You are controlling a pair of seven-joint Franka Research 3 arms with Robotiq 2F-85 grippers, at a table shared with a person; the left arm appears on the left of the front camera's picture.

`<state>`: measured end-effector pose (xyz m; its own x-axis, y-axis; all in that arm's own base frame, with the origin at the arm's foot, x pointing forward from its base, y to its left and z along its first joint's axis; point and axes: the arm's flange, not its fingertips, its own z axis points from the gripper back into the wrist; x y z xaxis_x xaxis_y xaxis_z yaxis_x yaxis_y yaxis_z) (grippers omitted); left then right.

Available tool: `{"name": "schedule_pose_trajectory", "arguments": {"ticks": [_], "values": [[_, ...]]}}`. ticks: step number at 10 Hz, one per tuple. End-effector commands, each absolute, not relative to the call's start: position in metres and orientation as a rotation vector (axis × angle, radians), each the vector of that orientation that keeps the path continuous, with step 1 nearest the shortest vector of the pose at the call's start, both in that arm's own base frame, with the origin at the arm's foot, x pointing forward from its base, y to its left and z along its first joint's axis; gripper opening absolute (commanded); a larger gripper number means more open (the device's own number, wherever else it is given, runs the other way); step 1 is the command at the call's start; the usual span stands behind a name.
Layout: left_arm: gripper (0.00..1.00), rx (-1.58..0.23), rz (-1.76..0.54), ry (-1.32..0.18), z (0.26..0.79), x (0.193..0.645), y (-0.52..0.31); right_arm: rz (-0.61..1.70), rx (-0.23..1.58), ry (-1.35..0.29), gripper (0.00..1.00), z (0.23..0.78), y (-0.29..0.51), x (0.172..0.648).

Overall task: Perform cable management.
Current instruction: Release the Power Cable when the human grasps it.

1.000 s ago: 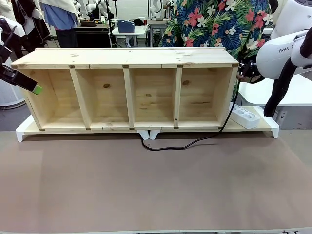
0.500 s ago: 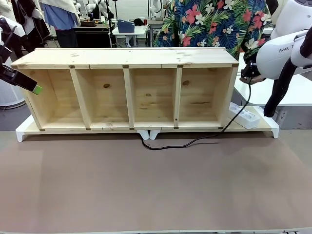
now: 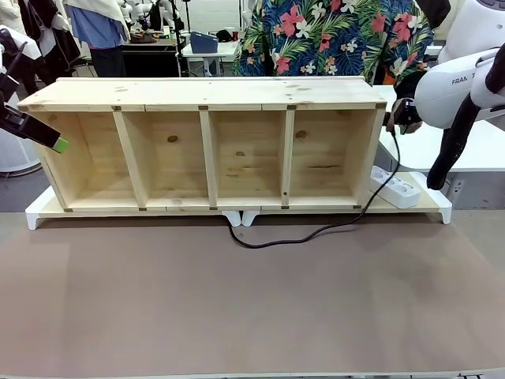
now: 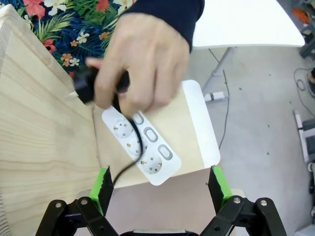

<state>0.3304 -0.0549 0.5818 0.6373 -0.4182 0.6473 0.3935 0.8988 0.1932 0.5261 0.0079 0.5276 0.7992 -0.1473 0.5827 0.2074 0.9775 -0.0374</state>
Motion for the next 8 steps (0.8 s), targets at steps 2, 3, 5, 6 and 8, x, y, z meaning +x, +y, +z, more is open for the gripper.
{"name": "schedule_pose_trajectory", "arguments": {"ticks": [2, 3, 5, 6, 8], "values": [[1.0, 0.035, -0.462, -0.754, 0.582, 0.33, -0.0547, -0.191, -0.101, -0.614, 1.0, 0.5271, 0.0087, 0.5262], [1.0, 0.035, -0.462, -0.754, 0.582, 0.33, -0.0547, -0.191, -0.101, -0.614, 1.0, 0.5271, 0.0087, 0.5262], [1.0, 0.035, -0.462, -0.754, 0.582, 0.33, -0.0547, -0.191, -0.101, -0.614, 1.0, 0.5271, 0.0087, 0.5262], [1.0, 0.035, -0.462, -0.754, 0.582, 0.33, -0.0547, -0.191, -0.101, -0.614, 1.0, 0.5271, 0.0087, 0.5262], [1.0, 0.035, -0.462, -0.754, 0.582, 0.33, -0.0547, -0.191, -0.101, -0.614, 1.0, 0.5271, 0.0087, 0.5262]]}}
